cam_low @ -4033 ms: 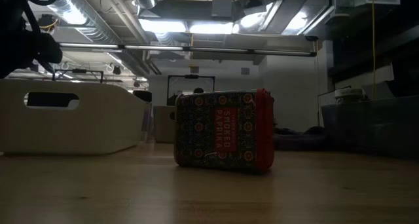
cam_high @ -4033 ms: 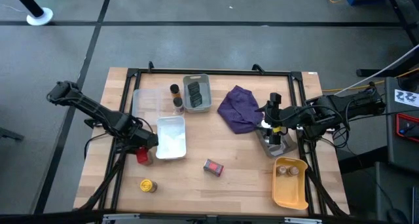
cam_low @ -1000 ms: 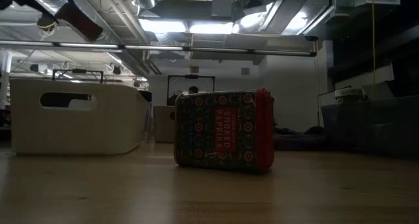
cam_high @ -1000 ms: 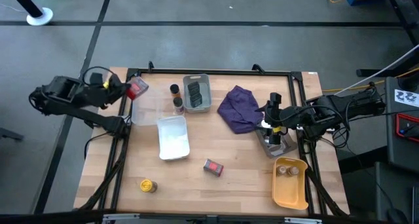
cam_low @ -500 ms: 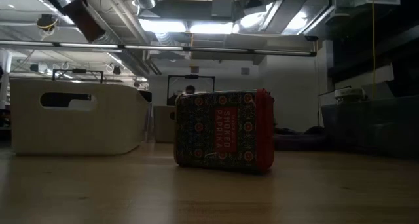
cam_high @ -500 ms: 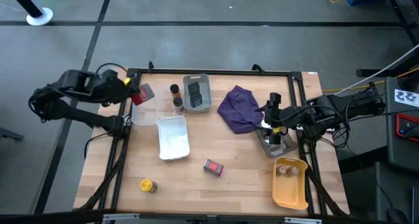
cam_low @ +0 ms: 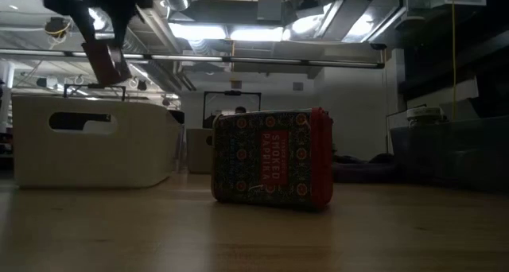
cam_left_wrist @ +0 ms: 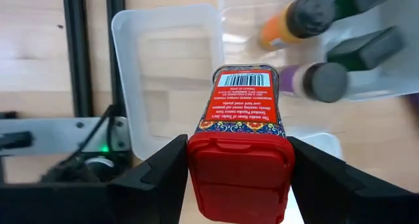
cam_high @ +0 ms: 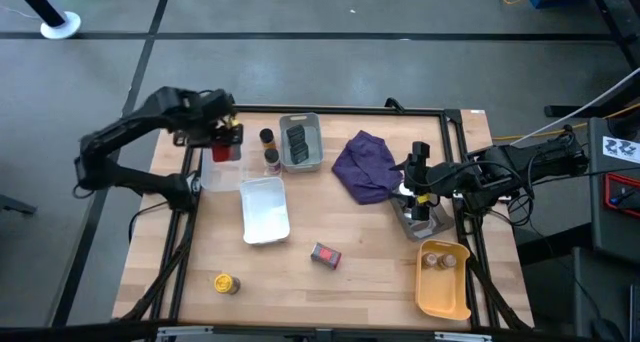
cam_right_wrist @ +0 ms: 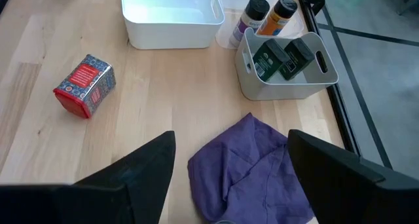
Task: Sort spices by type
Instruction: Put the red seasoning can into the most top left transparent bin
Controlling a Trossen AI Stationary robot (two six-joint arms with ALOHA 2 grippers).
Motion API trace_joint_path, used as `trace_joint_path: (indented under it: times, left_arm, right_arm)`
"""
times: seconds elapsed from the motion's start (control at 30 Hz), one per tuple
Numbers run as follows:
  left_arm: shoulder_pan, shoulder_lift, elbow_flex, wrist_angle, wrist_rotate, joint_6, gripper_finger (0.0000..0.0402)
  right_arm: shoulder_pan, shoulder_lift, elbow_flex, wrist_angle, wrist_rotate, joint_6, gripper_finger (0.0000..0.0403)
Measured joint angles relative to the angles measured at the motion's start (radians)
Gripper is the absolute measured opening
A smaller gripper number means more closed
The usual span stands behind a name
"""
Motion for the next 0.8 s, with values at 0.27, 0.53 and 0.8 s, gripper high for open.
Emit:
trace_joint_path:
  times: [0.27,0.53,0.8]
  left_arm:
    - [0.211,0.149,0.0,0.0,0.06,0.271,0.0209]
    - [0.354,0.262,0.0,0.0,0.061,0.422,0.0209]
    - [0.383,0.349,-0.052,-0.001,0.062,0.471,0.0209]
  right_arm:
    - [0.0,0.0,0.0,-0.004,0.0,0.0,0.0294]
    - [0.0,0.0,0.0,-0.022,0.0,0.0,0.0294]
    - [0.0,-0.001,0.0,-0.023,0.0,0.001,0.0294]
